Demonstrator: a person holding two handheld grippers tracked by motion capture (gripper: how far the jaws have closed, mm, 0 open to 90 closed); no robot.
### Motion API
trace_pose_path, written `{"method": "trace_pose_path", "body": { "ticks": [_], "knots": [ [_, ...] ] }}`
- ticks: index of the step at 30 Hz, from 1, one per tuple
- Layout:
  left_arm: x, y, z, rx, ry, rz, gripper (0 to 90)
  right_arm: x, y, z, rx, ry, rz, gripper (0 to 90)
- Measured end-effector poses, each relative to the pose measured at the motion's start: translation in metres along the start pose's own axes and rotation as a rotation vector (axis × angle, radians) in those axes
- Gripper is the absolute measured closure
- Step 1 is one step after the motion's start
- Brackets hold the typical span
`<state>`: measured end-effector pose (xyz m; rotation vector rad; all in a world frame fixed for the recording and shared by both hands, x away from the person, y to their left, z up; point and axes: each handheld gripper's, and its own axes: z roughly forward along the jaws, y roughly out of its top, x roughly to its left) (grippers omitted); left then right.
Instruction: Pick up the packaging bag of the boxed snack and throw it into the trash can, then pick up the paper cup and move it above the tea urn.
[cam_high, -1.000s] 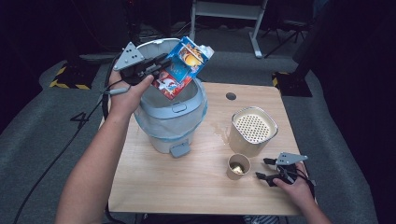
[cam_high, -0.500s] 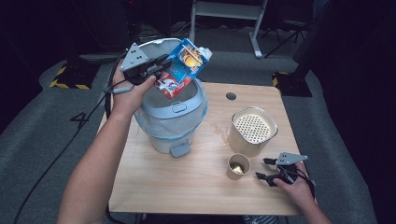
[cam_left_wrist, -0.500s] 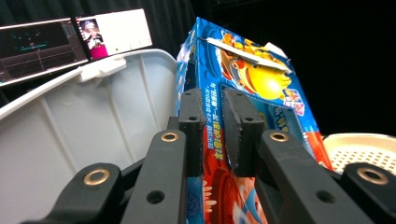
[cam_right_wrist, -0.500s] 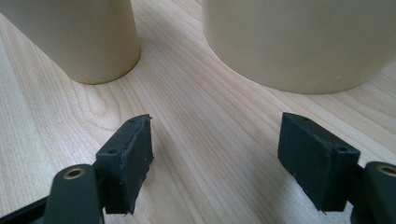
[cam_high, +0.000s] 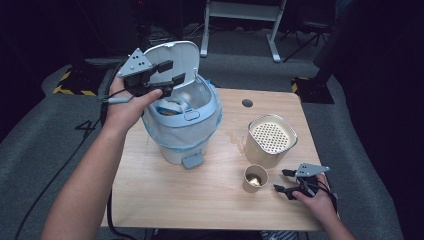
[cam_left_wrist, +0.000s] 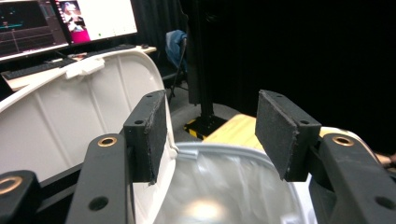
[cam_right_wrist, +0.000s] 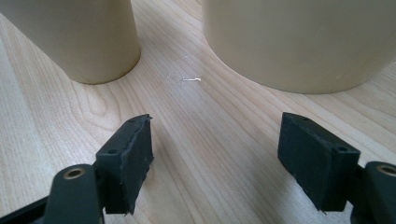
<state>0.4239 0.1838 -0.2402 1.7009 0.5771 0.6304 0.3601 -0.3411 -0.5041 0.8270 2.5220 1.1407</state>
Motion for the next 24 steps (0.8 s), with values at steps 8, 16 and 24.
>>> {"method": "trace_pose_path", "body": {
  "ticks": [8,16,24],
  "knots": [
    [-0.031,-0.017,-0.039,0.038,-0.089,-0.002,41.6,0.001,0.000,0.000,0.005,0.006,-0.007,23.0],
    [-0.064,-0.057,-0.064,0.100,-0.210,-0.011,40.9,0.022,0.009,-0.010,-0.019,0.100,0.020,19.0],
    [-0.088,-0.115,-0.068,0.187,-0.236,-0.012,40.9,0.047,0.019,-0.009,-0.058,0.168,0.004,18.6]
  ]
}}
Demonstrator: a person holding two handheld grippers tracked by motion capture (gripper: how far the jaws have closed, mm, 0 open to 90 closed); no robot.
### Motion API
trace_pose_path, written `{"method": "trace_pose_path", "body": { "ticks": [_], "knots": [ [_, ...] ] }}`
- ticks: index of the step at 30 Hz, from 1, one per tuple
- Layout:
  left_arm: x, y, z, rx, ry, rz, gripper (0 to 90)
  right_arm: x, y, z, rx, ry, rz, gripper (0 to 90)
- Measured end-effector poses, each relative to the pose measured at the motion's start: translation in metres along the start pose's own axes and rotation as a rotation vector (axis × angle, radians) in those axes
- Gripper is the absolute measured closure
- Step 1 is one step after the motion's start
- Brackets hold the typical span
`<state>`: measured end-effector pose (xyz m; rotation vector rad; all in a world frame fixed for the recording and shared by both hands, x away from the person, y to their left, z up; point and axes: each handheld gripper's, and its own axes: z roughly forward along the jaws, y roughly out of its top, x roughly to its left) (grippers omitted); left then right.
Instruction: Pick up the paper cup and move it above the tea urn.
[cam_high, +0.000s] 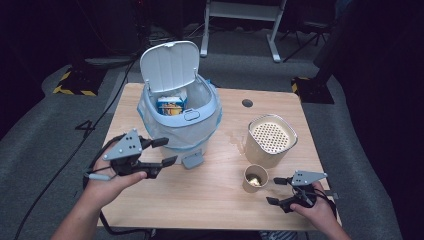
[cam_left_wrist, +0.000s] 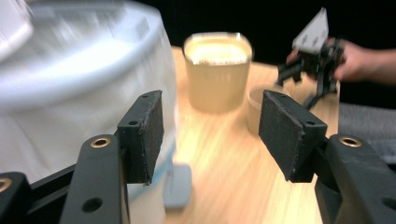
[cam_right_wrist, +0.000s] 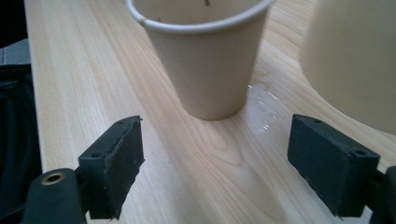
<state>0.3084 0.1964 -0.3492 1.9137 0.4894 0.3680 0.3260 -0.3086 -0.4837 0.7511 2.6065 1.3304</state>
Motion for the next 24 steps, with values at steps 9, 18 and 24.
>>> {"method": "trace_pose_path", "body": {
  "ticks": [9,18,24],
  "knots": [
    [-0.008,-0.068,0.035,0.042,-0.041,-0.078,41.2,0.010,0.007,0.016,-0.024,0.015,-0.025,17.4],
    [-0.006,-0.107,0.063,0.091,-0.011,-0.120,40.6,0.012,0.014,0.036,-0.031,-0.026,-0.070,16.7],
    [-0.005,-0.120,0.071,0.175,0.027,-0.120,39.5,0.011,0.020,0.042,-0.048,-0.035,-0.070,16.9]
  ]
}}
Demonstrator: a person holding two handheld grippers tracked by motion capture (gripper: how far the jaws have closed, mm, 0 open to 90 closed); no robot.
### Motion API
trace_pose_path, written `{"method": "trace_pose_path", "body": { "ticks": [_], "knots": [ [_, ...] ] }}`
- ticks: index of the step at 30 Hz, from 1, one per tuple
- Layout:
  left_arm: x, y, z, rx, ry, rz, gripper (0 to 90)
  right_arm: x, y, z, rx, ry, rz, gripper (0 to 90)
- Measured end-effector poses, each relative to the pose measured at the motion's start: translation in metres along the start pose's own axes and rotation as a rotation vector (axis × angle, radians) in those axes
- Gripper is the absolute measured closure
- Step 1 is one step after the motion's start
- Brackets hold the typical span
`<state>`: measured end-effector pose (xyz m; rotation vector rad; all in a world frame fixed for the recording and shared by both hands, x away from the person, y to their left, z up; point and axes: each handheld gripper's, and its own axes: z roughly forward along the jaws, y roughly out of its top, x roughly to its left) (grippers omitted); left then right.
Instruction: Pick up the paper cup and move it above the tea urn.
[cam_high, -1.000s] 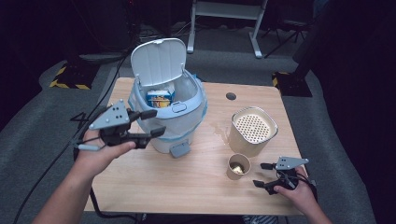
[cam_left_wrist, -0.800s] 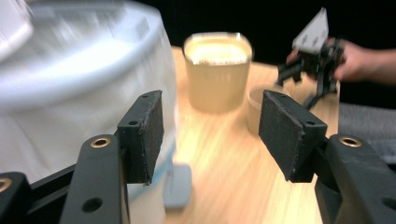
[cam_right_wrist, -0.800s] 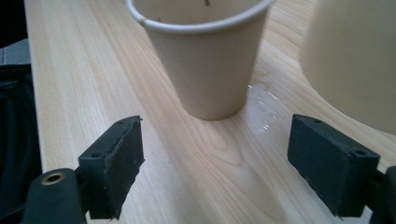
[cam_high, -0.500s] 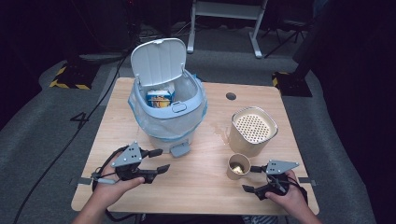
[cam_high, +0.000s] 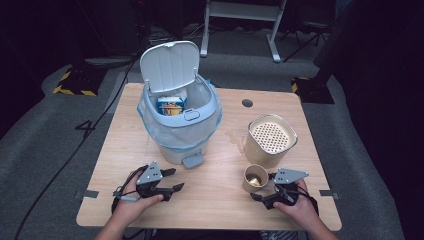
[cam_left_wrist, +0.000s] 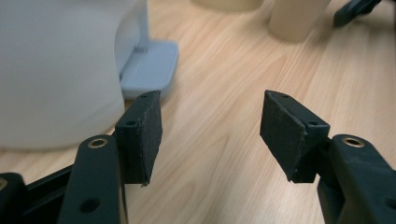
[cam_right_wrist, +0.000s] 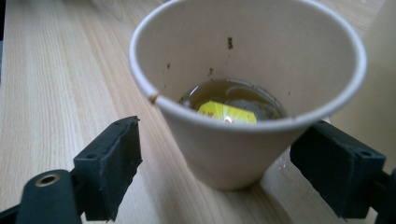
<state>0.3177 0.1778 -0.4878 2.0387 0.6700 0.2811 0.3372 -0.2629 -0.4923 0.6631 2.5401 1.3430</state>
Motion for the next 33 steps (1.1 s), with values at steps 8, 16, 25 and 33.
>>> {"method": "trace_pose_path", "body": {
  "ticks": [8,16,25,33],
  "knots": [
    [0.003,-0.010,0.009,0.111,0.031,-0.026,37.6,-0.004,0.003,0.009,-0.045,0.005,0.025,20.4],
    [0.005,-0.011,0.011,0.217,0.087,-0.010,32.4,-0.005,0.003,0.008,-0.076,0.000,0.043,27.4],
    [0.006,-0.011,0.011,0.220,0.087,-0.008,28.9,-0.003,0.005,0.007,-0.080,0.010,0.020,30.3],
    [0.009,-0.011,0.012,0.223,0.071,0.001,26.8,-0.001,0.023,-0.011,-0.109,0.023,0.002,30.7]
  ]
}}
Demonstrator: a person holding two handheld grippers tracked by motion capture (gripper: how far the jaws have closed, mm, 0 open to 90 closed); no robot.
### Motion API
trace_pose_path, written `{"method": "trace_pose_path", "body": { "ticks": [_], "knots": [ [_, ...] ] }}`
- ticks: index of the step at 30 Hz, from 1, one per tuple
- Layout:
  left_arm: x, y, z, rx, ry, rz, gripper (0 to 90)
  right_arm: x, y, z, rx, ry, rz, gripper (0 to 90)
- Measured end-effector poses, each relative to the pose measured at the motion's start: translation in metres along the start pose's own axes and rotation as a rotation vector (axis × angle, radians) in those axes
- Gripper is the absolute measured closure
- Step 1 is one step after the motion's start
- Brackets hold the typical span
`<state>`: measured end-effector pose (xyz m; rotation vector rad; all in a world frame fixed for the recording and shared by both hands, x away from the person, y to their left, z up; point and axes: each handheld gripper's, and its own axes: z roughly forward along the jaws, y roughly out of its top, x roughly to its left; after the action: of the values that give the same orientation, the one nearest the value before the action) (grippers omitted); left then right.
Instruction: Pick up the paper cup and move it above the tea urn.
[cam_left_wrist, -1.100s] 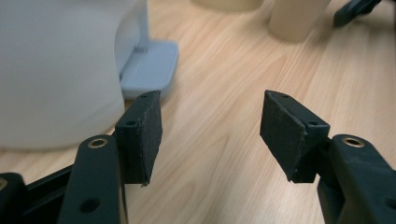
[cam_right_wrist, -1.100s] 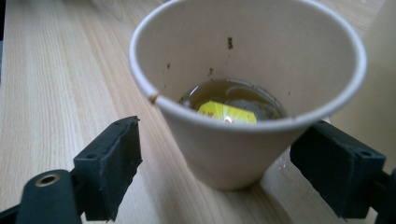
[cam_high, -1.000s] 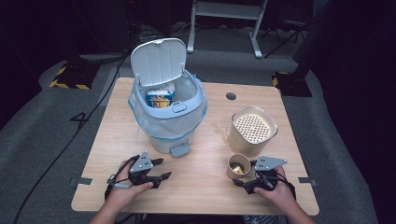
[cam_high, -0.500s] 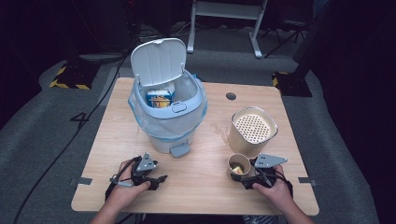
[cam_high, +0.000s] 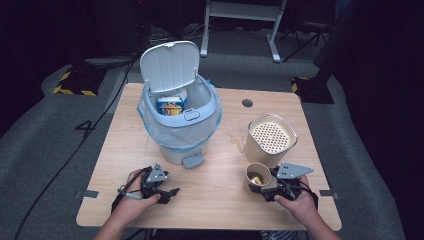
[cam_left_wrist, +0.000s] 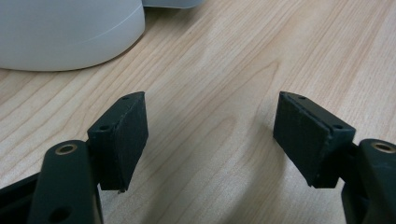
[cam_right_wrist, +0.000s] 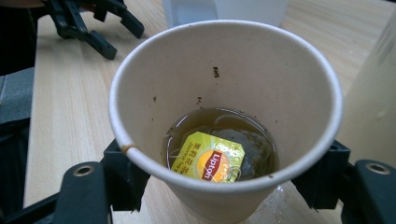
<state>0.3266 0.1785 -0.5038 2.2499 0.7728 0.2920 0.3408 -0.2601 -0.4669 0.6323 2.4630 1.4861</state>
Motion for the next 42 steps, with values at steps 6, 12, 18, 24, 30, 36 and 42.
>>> {"method": "trace_pose_path", "body": {
  "ticks": [6,12,18,24,30,36,42],
  "knots": [
    [0.003,0.000,0.000,0.000,-0.014,0.013,26.9,-0.002,0.020,-0.014,-0.012,0.022,-0.007,30.7],
    [0.004,0.000,0.000,0.000,0.000,0.000,26.8,-0.003,0.045,-0.030,-0.006,0.029,-0.039,30.7],
    [0.004,0.000,0.000,0.000,0.001,-0.001,26.7,-0.008,0.068,-0.044,-0.015,0.030,-0.064,30.7],
    [0.004,0.000,0.000,0.000,0.001,-0.001,26.7,-0.015,0.087,-0.055,-0.023,0.011,-0.080,30.8],
    [0.005,0.001,0.000,0.001,-0.001,0.001,26.3,-0.027,0.102,-0.063,-0.042,-0.021,-0.082,30.8],
    [0.009,0.003,0.002,0.001,-0.005,0.003,25.6,-0.044,0.115,-0.070,-0.062,-0.063,-0.056,30.8],
    [0.011,0.004,0.003,0.003,-0.009,0.003,25.5,-0.062,0.125,-0.074,-0.055,-0.103,-0.057,30.7]
  ]
}}
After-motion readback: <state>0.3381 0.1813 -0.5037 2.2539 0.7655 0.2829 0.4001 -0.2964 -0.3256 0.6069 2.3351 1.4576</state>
